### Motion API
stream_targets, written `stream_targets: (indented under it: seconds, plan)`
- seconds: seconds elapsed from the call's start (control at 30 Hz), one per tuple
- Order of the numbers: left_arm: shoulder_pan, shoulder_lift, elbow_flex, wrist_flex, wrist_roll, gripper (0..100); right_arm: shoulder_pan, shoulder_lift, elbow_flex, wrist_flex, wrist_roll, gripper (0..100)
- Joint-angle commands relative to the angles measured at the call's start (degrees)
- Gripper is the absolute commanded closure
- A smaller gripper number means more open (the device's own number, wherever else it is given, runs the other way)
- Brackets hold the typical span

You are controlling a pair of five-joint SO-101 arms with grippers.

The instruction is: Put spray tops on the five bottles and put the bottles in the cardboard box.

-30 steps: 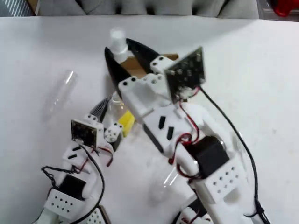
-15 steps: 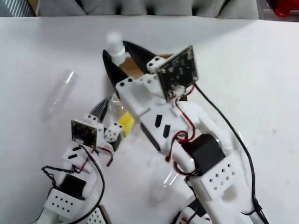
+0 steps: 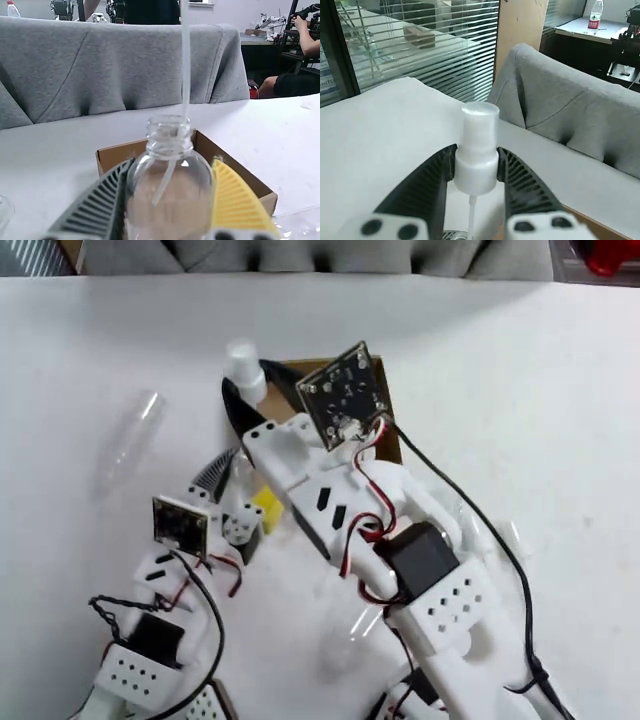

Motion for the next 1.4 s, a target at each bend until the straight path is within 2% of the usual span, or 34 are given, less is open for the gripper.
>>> stream_targets:
  seconds: [0.0, 0.27, 0.43, 0.6, 0.87, 1.0, 1.17, 1.37]
  plan:
    - [-0.66, -0.92, -0.35, -2.20, -0.53, 98, -0.40, -0.13, -0.09, -1.19, 0.62, 98.2]
    - [-0.84, -0.92, 0.62, -2.37, -0.53, 98, -3.38, -0.04, 0.35, 1.89, 0.62, 97.8]
    - [-2.24, -0.92, 0.79, -3.87, -0.53, 98, -3.82, 1.80, 0.18, 5.32, 0.62, 88.8]
    - [-3.21, -0.92, 0.79, -4.57, -0.53, 98, -3.74, 4.09, 0.18, 5.67, 0.62, 89.0]
    - [-3.21, -0.92, 0.79, -4.40, -0.53, 98, -3.56, 4.09, -4.84, 5.67, 0.18, 77.1]
    - [-3.21, -0.92, 0.79, -4.31, -0.53, 98, -3.56, 4.09, -9.67, 5.93, 0.18, 81.7]
    - [-3.21, -0.92, 0.79, -4.31, -0.53, 98, -3.47, 4.88, -15.74, 8.04, 0.53, 98.8]
    - [-3.12, -0.92, 0.79, -4.31, -0.53, 98, -3.47, 12.09, -18.73, 8.04, 0.26, 95.8]
